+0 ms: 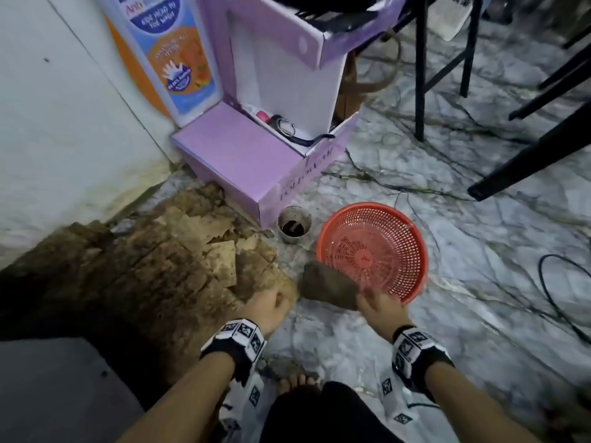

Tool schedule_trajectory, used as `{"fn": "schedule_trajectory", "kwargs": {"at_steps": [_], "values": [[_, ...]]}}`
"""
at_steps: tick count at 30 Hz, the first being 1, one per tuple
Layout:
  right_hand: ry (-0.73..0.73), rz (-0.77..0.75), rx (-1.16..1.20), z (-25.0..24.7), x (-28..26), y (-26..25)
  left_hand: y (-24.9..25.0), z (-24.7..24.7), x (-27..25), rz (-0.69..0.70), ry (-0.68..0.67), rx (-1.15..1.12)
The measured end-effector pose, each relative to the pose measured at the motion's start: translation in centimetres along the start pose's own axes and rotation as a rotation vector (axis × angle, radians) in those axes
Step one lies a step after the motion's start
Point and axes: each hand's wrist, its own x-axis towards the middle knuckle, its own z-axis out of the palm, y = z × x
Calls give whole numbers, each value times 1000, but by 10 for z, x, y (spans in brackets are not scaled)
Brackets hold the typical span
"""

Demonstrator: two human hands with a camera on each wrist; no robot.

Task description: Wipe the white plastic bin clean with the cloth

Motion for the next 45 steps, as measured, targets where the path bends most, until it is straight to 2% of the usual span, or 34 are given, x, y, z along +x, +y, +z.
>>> {"fn": "schedule_trajectory", "kwargs": {"at_steps": [4, 8, 13, 17, 21, 26, 31, 34, 37, 40, 43, 45], "values": [[-18, 81, -4, 32, 52, 10, 2, 26, 60, -11, -5, -110], [-11, 101, 145, 57, 83, 20, -12, 52, 106, -54, -52, -256], [60, 45, 305, 67, 91, 28, -12, 71, 127, -45, -39, -513], [115, -14, 501, 63, 92, 32, -14, 82, 131, -17, 4, -530], [151, -106, 564, 48, 75, 22, 8, 64, 104, 31, 118, -570], [193, -317, 550, -2, 38, -10, 23, 23, 55, 130, 271, -489], [189, -581, 456, -69, -3, -68, 32, -42, -10, 229, 377, -559], [124, -737, 419, -113, -42, -119, 31, -83, -59, 195, 415, -652], [23, -897, 414, -146, -93, -179, 23, -117, -118, 157, 437, -938], [-48, -1030, 382, -159, -147, -235, 10, -136, -182, 171, 383, -1288], [-145, -1145, 322, -153, -207, -286, -7, -139, -246, 261, 285, -1566], [-233, -1205, 304, -140, -245, -314, -19, -132, -285, 350, 212, -1665]]}}
